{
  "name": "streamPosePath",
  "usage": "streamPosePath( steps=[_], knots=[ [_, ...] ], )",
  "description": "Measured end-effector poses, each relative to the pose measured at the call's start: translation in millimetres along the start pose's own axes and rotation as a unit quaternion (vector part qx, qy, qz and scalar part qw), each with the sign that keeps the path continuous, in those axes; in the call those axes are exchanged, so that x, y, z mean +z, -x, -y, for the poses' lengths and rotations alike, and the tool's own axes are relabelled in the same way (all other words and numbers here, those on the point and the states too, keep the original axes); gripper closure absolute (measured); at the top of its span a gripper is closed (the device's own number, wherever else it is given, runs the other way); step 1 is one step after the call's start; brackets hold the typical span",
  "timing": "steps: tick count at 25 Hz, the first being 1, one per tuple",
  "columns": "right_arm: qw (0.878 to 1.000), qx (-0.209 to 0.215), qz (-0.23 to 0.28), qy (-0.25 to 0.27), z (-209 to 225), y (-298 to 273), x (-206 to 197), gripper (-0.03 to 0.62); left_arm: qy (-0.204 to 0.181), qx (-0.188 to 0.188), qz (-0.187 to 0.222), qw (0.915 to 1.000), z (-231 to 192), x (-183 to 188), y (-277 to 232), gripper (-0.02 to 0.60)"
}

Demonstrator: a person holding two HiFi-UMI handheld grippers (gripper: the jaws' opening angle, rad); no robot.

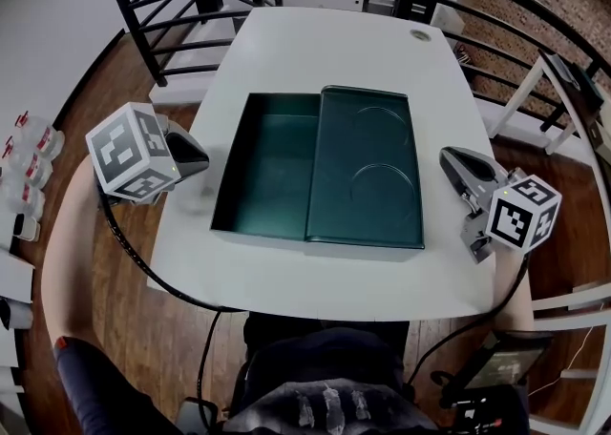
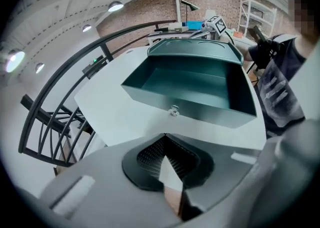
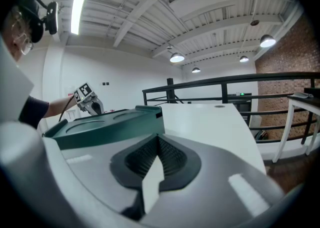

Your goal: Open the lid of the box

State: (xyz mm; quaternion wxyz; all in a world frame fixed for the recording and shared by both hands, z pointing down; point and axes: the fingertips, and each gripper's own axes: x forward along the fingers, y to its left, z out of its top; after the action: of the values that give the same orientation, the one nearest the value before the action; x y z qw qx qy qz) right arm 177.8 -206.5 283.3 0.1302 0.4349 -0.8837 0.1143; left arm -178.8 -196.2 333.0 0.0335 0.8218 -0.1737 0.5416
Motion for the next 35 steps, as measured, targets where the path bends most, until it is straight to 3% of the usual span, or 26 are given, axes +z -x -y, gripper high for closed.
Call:
streamPosePath(
  steps=[7,14,18,24,26,35],
  knots=[
    [1.0,-0.002,0.001,-0.001,1.7,2.2,0.6,0.591,-0.067,-0.021,0.005,0.9975,17.9,31.2,-0.7,0.561],
    [1.0,0.001,0.002,0.0,0.4,1.7,1.4,0.591,-0.084,-0.016,-0.02,0.9961,15.9,28.3,-6.2,0.471],
    [1.0,0.001,0.001,0.001,-0.5,2.3,2.5,0.591,-0.097,0.0,-0.012,0.9952,9.9,34.9,-7.3,0.422],
    [1.0,0.002,0.001,0.0,-1.7,2.8,1.8,0.591,-0.127,-0.012,-0.03,0.9914,11.9,41.7,-17.1,0.444],
    [1.0,0.002,0.0,0.0,-1.8,3.0,2.2,0.591,-0.127,-0.017,-0.036,0.9911,13.5,41.3,-18.6,0.491],
    [1.0,0.003,0.001,0.001,-2.5,3.0,2.6,0.591,-0.083,-0.044,-0.025,0.9953,22.0,34.9,-4.3,0.495]
  ],
)
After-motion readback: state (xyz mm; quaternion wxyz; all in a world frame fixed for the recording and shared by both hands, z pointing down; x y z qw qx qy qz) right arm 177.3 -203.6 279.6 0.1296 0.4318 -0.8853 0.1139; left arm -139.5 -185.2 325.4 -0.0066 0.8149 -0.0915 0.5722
